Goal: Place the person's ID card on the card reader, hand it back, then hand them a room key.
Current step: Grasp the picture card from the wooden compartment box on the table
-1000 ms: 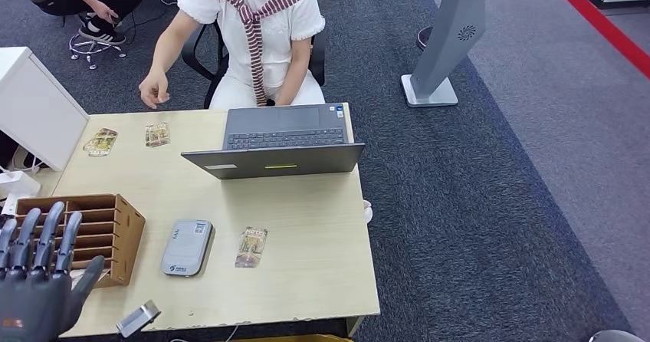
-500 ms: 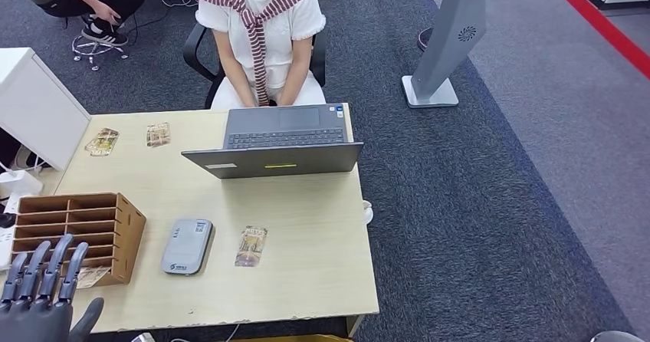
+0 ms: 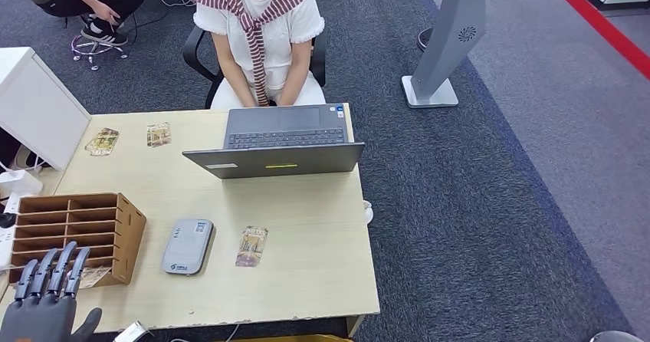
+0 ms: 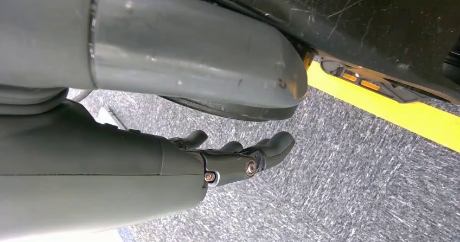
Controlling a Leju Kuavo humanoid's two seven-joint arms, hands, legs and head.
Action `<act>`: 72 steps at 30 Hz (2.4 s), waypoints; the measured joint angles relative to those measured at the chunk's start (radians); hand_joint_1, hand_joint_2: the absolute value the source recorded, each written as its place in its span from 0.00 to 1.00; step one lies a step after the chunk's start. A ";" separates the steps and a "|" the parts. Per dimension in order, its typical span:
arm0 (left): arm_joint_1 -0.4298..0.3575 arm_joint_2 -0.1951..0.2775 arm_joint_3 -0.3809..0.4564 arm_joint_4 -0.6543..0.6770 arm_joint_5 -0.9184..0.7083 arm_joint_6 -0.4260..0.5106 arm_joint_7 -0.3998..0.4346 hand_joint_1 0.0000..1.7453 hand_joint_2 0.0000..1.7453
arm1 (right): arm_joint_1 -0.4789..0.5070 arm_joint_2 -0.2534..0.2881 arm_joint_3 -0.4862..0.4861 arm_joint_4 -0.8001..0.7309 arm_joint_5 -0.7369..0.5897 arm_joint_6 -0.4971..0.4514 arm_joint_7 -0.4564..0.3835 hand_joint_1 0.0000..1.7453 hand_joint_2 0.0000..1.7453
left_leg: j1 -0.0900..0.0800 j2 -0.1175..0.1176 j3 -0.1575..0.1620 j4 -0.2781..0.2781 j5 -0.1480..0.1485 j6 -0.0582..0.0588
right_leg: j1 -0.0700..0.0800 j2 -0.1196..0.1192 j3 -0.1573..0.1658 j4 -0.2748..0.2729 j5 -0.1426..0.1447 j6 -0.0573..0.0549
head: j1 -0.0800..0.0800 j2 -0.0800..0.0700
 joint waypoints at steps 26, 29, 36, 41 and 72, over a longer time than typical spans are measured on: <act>-0.115 -0.091 0.063 0.138 0.008 -0.025 -0.051 0.00 1.00 | -0.001 0.000 0.000 0.000 0.036 0.011 0.000 0.00 0.00 | 0.000 -0.001 0.000 0.000 0.000 0.000 | 0.000 0.000 0.000 0.000 0.000 0.000 | 0.000 0.000; -0.141 -0.100 0.076 0.167 0.013 -0.033 -0.060 0.00 1.00 | -0.001 0.000 0.000 0.000 0.045 0.014 0.000 0.00 0.00 | 0.000 -0.001 0.000 0.000 0.000 0.000 | 0.000 0.000 0.000 0.000 0.000 0.000 | 0.000 0.000; -0.177 -0.118 0.106 0.226 0.020 -0.050 -0.069 0.00 1.00 | -0.001 0.000 0.000 0.000 0.056 0.018 0.002 0.00 0.00 | 0.000 -0.001 0.000 0.000 0.000 0.000 | 0.000 0.000 0.000 0.000 0.000 0.000 | 0.000 0.000; -0.188 -0.121 0.138 0.258 0.025 -0.058 -0.075 0.00 1.00 | -0.001 0.000 0.000 0.000 0.068 0.022 0.003 0.00 0.00 | 0.000 -0.001 0.000 0.000 0.000 0.000 | 0.000 0.000 0.000 0.000 0.000 0.000 | 0.000 0.000; -0.220 -0.156 0.167 0.293 0.015 -0.061 -0.103 0.00 1.00 | -0.005 0.000 0.000 0.000 0.073 0.025 0.000 0.00 0.00 | 0.000 0.000 0.000 0.000 0.000 0.000 | 0.000 0.000 0.000 0.000 0.000 0.000 | 0.000 0.000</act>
